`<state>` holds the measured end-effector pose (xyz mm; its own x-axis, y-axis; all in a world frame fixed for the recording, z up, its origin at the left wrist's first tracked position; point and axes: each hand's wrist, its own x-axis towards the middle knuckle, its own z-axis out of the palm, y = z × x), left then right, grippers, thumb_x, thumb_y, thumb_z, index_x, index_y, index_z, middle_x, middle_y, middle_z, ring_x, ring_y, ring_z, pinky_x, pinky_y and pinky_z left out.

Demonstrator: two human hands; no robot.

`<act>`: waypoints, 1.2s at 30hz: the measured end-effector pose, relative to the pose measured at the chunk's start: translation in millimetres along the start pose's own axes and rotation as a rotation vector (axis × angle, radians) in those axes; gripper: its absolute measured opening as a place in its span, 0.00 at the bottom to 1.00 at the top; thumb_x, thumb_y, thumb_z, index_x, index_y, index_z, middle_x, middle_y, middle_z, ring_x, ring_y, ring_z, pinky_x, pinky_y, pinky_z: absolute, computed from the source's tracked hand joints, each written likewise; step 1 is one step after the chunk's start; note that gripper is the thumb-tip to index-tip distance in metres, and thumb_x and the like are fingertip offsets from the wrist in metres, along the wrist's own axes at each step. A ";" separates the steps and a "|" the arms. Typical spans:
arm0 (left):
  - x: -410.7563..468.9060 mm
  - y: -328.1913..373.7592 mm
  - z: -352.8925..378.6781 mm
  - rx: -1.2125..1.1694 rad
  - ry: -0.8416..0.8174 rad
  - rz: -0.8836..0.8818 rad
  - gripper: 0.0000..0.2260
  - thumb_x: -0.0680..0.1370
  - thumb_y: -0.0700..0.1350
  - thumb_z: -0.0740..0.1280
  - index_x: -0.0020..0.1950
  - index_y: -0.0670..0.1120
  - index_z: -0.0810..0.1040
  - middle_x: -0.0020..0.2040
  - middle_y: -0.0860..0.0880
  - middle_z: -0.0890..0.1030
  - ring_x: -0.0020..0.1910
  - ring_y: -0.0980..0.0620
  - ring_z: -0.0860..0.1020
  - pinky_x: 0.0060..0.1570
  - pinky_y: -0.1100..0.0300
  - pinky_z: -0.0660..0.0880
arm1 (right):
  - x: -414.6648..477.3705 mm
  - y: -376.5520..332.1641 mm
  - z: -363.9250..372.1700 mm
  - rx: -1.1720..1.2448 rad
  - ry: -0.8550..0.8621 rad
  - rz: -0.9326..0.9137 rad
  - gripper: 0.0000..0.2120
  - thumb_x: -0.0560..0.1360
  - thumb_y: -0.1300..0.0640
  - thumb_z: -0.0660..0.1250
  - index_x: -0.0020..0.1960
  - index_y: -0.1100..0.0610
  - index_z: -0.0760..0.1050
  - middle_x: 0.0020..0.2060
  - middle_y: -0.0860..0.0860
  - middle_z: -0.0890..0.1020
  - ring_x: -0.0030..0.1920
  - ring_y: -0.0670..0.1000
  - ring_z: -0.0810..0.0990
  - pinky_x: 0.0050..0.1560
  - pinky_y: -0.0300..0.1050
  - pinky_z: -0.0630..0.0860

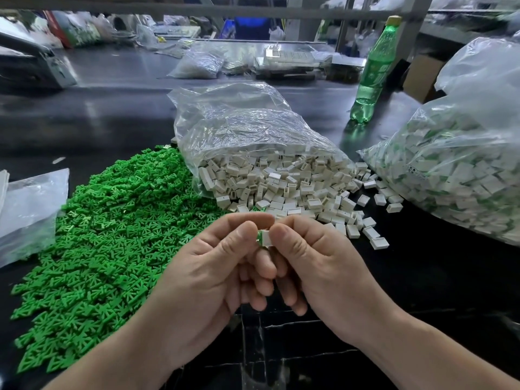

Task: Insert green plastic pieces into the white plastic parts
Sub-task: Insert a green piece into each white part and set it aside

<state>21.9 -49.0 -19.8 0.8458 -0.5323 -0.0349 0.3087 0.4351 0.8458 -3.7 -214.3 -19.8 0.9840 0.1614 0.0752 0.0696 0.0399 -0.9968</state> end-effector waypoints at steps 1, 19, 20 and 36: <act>-0.2 1.0 -0.1 -0.068 -0.056 -0.038 0.19 0.74 0.50 0.75 0.61 0.42 0.80 0.36 0.43 0.82 0.31 0.50 0.80 0.28 0.60 0.78 | -0.1 0.6 0.9 0.017 -0.005 0.008 0.13 0.78 0.41 0.64 0.42 0.48 0.78 0.29 0.50 0.79 0.25 0.48 0.75 0.21 0.40 0.70; -2.3 -4.4 1.1 -0.282 -0.191 -0.036 0.17 0.76 0.44 0.71 0.64 0.42 0.79 0.48 0.39 0.85 0.45 0.44 0.86 0.39 0.58 0.82 | -3.9 -2.9 9.6 0.342 -0.021 0.078 0.13 0.74 0.41 0.67 0.42 0.50 0.79 0.25 0.46 0.74 0.22 0.44 0.70 0.20 0.35 0.66; -2.6 -4.4 1.3 -0.276 -0.197 -0.029 0.17 0.77 0.44 0.71 0.64 0.42 0.79 0.48 0.39 0.85 0.45 0.44 0.85 0.40 0.57 0.82 | -4.3 -3.1 10.1 0.348 -0.022 0.079 0.13 0.74 0.41 0.67 0.43 0.51 0.79 0.25 0.46 0.74 0.22 0.44 0.71 0.20 0.35 0.66; -3.0 -4.2 1.2 -0.296 -0.114 -0.076 0.22 0.70 0.53 0.77 0.58 0.41 0.83 0.43 0.38 0.85 0.39 0.45 0.86 0.34 0.58 0.82 | 2.6 -6.8 -4.2 0.320 -0.171 0.152 0.20 0.74 0.46 0.69 0.53 0.62 0.79 0.27 0.51 0.79 0.22 0.45 0.77 0.19 0.36 0.71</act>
<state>17.5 -50.1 -22.6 0.7663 -0.6423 -0.0178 0.4966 0.5744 0.6507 -0.9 -218.3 -12.9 0.9358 0.3499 -0.0425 -0.1563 0.3040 -0.9398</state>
